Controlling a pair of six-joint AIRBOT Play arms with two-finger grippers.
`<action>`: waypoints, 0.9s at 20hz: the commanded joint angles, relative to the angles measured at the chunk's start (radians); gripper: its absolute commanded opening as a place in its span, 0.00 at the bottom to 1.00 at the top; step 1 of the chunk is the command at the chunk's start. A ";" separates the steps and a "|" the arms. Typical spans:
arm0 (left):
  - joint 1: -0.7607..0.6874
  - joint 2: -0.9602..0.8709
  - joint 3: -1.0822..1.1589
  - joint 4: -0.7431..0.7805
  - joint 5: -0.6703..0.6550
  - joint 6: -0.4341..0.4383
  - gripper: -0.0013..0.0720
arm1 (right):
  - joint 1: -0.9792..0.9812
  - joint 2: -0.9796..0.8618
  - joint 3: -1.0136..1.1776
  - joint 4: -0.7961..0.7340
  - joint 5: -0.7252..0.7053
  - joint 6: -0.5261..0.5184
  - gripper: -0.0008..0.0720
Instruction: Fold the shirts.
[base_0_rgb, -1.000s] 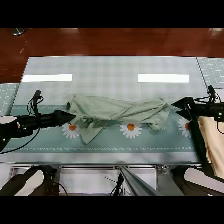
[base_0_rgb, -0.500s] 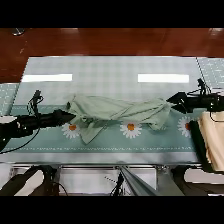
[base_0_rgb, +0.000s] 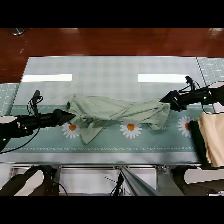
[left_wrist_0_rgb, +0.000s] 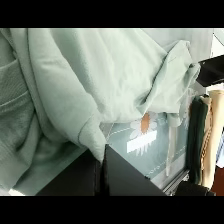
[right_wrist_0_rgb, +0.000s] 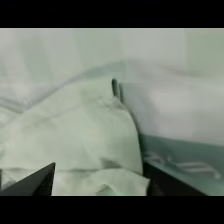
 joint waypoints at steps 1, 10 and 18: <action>0.000 0.000 0.000 0.000 0.001 0.000 0.06 | 0.005 -0.008 0.005 -0.078 0.064 0.002 0.87; 0.000 0.000 0.001 0.000 0.011 0.000 0.06 | 0.071 -0.005 0.006 -0.077 0.052 -0.010 0.05; 0.117 0.022 0.731 -0.512 0.018 -0.016 0.05 | 0.097 0.212 0.815 0.020 0.079 0.184 0.05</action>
